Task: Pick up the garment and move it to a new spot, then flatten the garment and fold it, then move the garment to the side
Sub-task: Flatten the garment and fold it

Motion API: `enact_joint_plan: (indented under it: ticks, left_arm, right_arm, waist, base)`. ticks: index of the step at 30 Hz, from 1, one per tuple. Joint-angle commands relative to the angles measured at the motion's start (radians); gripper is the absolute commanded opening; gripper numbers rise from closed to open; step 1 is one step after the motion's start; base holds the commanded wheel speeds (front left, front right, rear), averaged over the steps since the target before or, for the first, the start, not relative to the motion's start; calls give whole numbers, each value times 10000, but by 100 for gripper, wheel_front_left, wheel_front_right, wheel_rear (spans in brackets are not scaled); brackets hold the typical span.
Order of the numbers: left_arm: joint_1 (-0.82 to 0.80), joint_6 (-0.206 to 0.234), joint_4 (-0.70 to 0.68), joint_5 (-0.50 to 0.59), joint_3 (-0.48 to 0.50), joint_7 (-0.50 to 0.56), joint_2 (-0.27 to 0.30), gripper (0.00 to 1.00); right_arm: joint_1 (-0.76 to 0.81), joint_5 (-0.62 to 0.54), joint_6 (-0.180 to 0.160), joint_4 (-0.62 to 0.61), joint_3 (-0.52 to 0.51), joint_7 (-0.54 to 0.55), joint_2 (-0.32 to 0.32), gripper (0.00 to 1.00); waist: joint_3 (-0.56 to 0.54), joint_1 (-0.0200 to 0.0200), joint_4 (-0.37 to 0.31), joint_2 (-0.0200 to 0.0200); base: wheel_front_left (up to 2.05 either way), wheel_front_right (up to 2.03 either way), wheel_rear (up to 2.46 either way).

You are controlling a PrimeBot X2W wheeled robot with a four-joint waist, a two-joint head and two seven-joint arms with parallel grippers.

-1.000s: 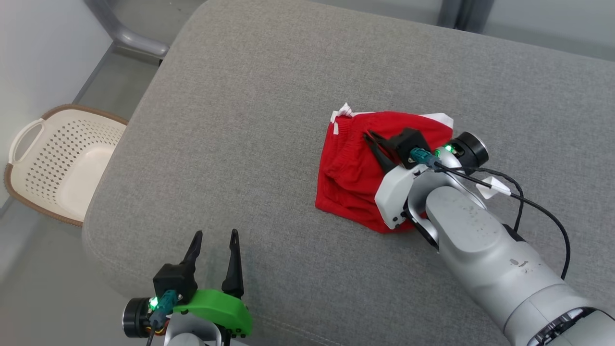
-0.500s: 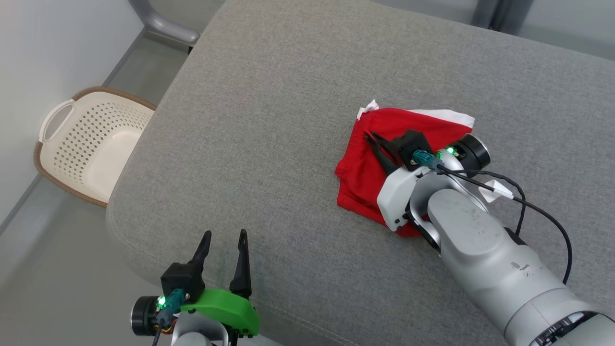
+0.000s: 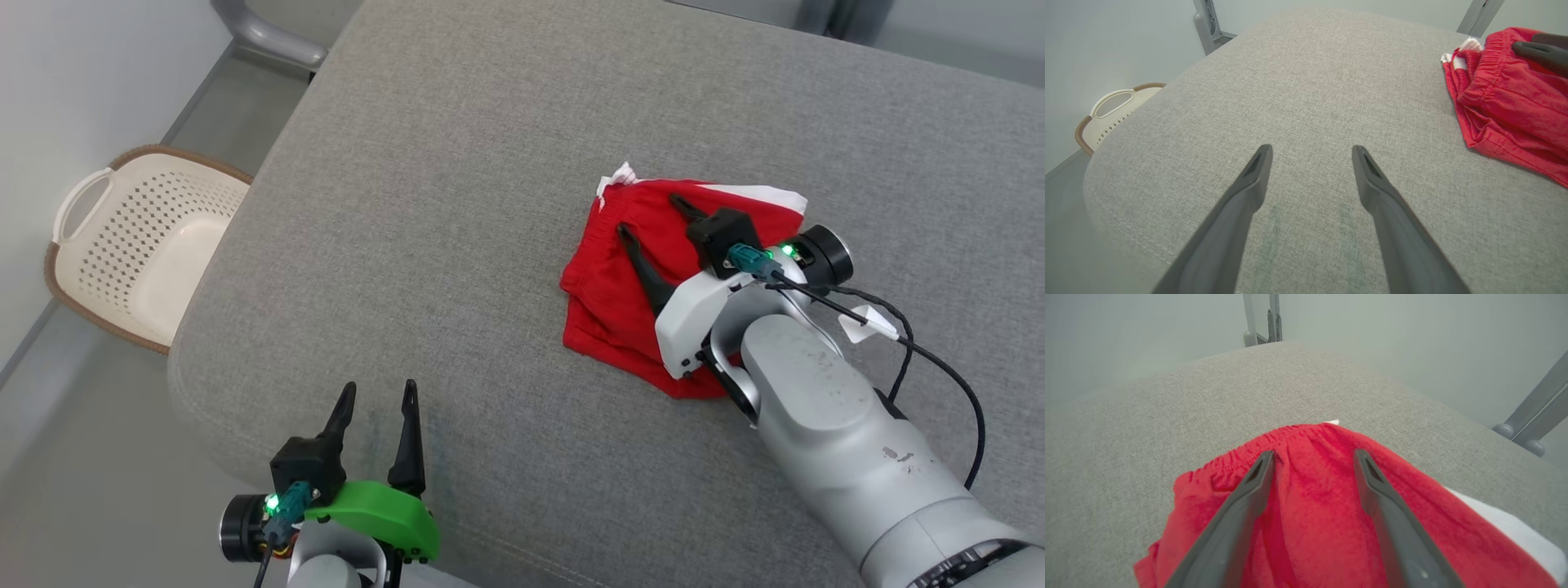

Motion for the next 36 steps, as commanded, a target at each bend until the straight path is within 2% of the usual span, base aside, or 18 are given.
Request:
enact_joint_plan:
  ticks: [1,15,36]
  left_arm:
    - [-160,23,-31,96,77,-22,30,100]
    - [-239,-227,-9,704,523,-22,30,100]
    - [99,-555,352,1408,1344,-22,34,100]
  right_arm:
    - [269,-64,-2,-229,-133,-22,-44,100]
    - [1964,280,-2,-2433,-1942,-22,-35,100]
    - [4025,568,-2,-3213,-3109,-23,-33,100]
  waist:
    - [-129,0,-246,0]
    - [-625,0,-1793,0]
    - [-1165,0,-3818,0]
  base:
    - [0,0,0]
    - [0,0,0]
    - [0,0,0]
